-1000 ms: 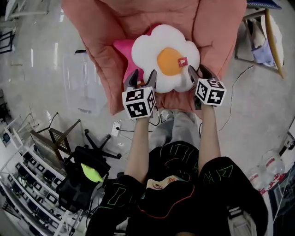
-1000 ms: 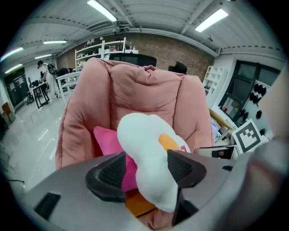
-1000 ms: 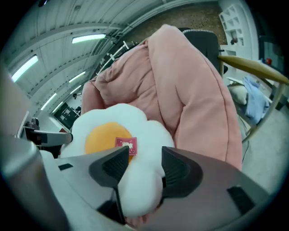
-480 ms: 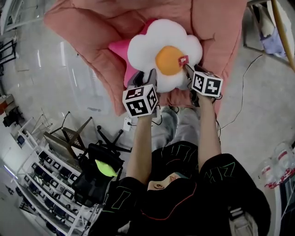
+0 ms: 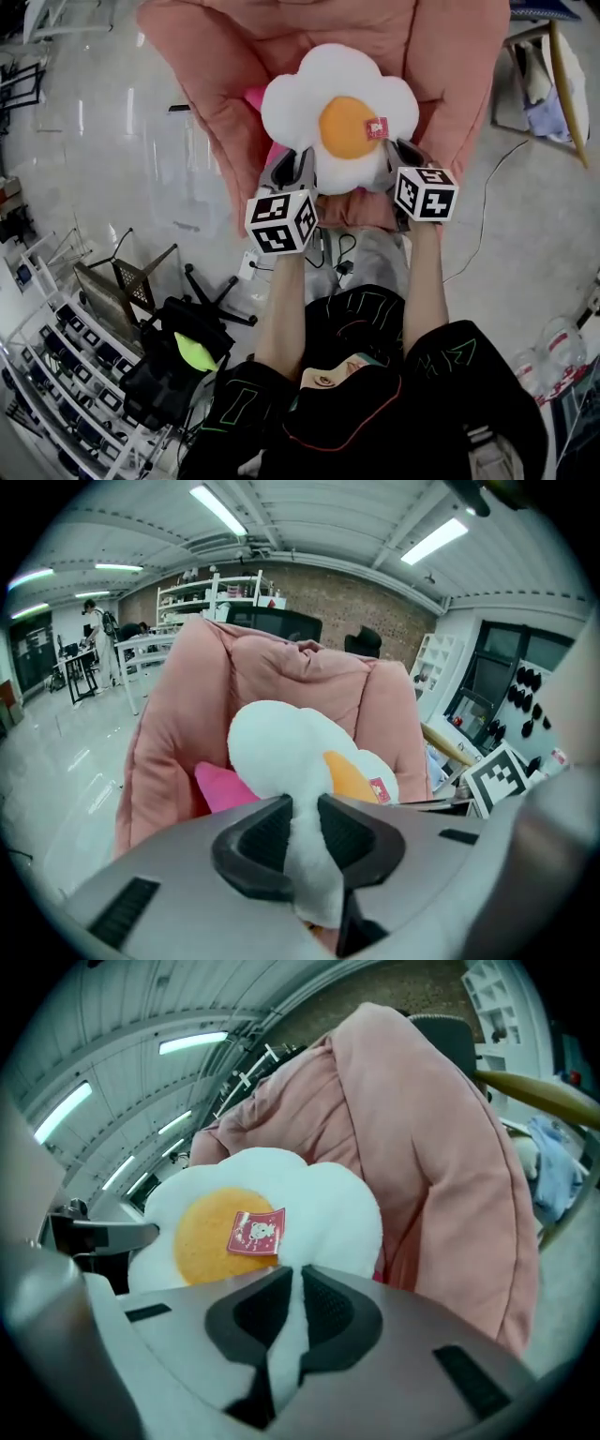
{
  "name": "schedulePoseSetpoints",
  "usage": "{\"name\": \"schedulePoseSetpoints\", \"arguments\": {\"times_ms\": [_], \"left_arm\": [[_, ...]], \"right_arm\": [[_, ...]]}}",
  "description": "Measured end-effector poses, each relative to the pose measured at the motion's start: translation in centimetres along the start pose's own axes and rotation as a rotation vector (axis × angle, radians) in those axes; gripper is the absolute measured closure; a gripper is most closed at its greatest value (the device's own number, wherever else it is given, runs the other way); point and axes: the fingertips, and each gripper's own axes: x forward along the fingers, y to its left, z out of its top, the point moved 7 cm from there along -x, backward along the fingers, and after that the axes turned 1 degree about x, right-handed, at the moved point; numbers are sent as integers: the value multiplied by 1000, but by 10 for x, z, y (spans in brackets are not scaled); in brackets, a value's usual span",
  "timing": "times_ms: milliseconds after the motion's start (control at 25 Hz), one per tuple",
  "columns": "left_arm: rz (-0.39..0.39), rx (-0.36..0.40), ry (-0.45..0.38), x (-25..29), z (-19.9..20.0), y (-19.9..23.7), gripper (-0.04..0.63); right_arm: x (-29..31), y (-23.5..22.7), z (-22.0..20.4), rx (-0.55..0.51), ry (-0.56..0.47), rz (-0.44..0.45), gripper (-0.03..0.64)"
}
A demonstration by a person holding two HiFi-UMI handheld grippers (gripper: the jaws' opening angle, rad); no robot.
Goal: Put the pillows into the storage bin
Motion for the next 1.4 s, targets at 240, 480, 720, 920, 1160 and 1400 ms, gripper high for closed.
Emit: {"name": "schedulePoseSetpoints", "arguments": {"times_ms": [240, 480, 720, 920, 1160, 1400], "left_arm": [[72, -94, -151, -57, 9, 46, 515], [168, -199, -266, -123, -6, 125, 515], [273, -377, -364, -180, -39, 224, 515], [330, -522, -396, -219, -85, 318, 512], [382, -707, -418, -247, -146, 422, 512], [402, -822, -394, -261, -199, 518, 509]], "right_arm": [[6, 71, 40, -169, -43, 88, 591], [33, 174, 45, -335, -37, 197, 591], [80, 294, 37, -522, 20, 297, 591], [131, 395, 5, -647, 106, 349, 589], [204, 502, -40, -795, 235, 376, 589], [276, 586, -90, -885, 349, 377, 589]]}}
